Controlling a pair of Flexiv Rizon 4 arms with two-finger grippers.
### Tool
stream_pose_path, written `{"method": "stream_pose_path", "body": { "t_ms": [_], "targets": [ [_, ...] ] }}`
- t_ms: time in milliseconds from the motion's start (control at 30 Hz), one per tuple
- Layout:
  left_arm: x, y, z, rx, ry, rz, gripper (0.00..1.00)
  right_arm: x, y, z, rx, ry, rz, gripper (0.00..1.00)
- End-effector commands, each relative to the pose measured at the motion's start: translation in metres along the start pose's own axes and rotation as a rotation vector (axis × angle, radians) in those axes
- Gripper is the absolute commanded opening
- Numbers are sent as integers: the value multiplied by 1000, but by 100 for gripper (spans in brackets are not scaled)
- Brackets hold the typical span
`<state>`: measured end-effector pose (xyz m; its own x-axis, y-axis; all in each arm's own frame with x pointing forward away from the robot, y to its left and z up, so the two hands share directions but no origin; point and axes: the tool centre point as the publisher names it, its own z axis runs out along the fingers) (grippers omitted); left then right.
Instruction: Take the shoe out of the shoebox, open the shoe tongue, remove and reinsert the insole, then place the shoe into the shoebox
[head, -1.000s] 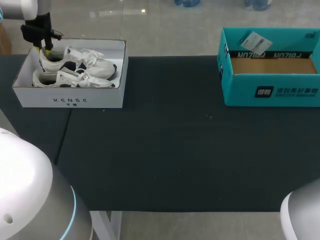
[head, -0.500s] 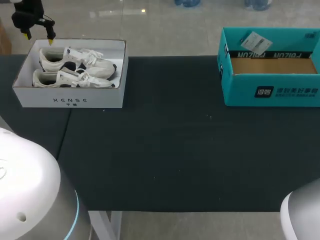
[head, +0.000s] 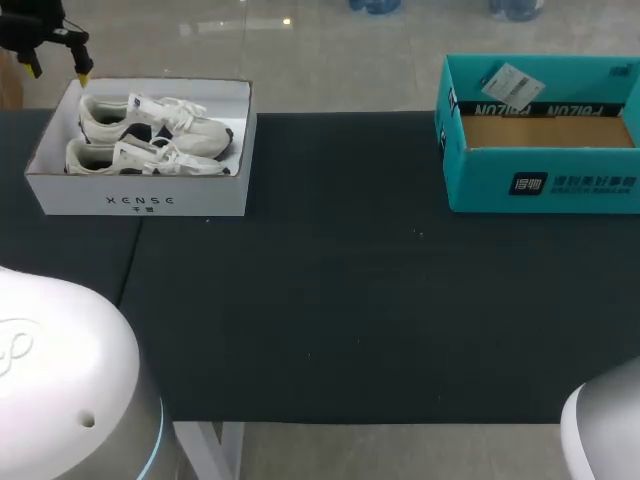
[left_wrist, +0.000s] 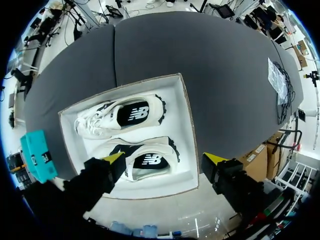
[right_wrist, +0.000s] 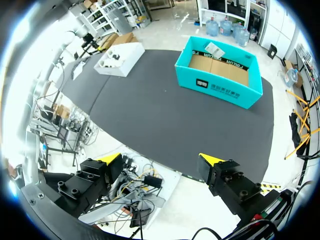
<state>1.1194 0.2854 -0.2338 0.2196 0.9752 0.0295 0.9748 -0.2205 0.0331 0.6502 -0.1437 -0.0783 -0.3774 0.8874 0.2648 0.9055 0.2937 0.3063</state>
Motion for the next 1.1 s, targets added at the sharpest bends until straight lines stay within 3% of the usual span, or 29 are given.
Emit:
{"method": "stream_pose_path", "body": {
  "t_ms": [33, 267, 433, 700, 1100],
  "targets": [
    [-5, -51, 4, -82, 10, 8, 100, 0, 4, -1, 9, 0, 1, 100],
    [-11, -77, 33, -51, -4, -5, 100, 0, 4, -1, 9, 0, 1, 100],
    [-13, -81, 51, -44, -6, -41, 100, 0, 4, -1, 9, 0, 1, 100],
    [-15, -76, 77, -26, -9, -117, 100, 0, 4, -1, 9, 0, 1, 100],
    [-16, -63, 93, 14, 4, -180, 100, 0, 4, -1, 9, 0, 1, 100]
  ]
}}
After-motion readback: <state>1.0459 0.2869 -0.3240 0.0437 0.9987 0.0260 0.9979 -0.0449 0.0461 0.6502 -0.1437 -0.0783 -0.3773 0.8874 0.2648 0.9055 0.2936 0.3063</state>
